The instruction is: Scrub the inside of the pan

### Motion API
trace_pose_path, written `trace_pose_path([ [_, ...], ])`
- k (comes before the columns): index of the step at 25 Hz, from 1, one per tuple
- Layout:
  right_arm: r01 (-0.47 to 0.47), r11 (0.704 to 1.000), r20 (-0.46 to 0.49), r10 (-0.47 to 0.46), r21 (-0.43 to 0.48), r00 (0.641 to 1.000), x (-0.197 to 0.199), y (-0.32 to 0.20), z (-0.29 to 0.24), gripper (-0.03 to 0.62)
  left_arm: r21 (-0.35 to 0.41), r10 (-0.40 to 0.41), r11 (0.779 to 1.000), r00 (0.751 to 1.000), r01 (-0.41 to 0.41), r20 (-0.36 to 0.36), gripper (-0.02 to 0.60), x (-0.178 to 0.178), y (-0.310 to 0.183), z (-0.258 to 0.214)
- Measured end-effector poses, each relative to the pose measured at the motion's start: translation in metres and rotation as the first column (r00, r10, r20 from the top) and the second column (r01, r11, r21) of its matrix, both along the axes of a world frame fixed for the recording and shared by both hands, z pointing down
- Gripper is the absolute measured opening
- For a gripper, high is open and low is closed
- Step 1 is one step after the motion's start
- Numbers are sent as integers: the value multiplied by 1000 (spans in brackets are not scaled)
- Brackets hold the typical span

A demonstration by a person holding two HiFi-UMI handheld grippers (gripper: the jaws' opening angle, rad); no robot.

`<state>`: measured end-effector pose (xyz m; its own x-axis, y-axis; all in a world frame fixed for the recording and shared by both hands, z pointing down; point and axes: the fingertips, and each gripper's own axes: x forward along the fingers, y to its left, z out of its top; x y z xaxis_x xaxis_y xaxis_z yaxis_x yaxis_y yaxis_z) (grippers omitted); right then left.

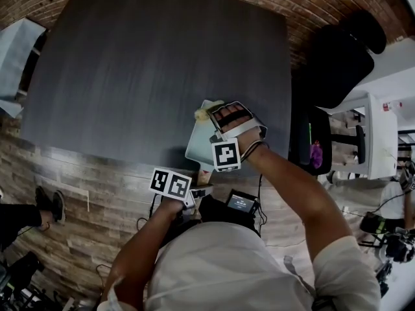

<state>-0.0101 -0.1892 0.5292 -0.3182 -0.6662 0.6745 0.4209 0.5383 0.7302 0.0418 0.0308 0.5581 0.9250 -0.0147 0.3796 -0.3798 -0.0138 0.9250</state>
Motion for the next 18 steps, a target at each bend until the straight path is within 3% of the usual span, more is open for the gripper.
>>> trace_pose_path([
  [5,61,998,12,-61,-1,998,-13,6,0,54,-15,6,1000,1000,-6,-9,92,-3,0,0],
  [7,120,992,-91,-116,40,989,-9,2,2,54,-18,5,1000,1000,-6,-14,92,-3,1,0],
  [10,219,970,-259,-184,110,948,0,-9,2,52,-18,6,1000,1000,-7,-15,92,-4,1,0],
  [18,328,938,-355,-270,112,895,10,-9,10,51,-23,-62,998,998,61,-27,91,-6,-1,-1],
])
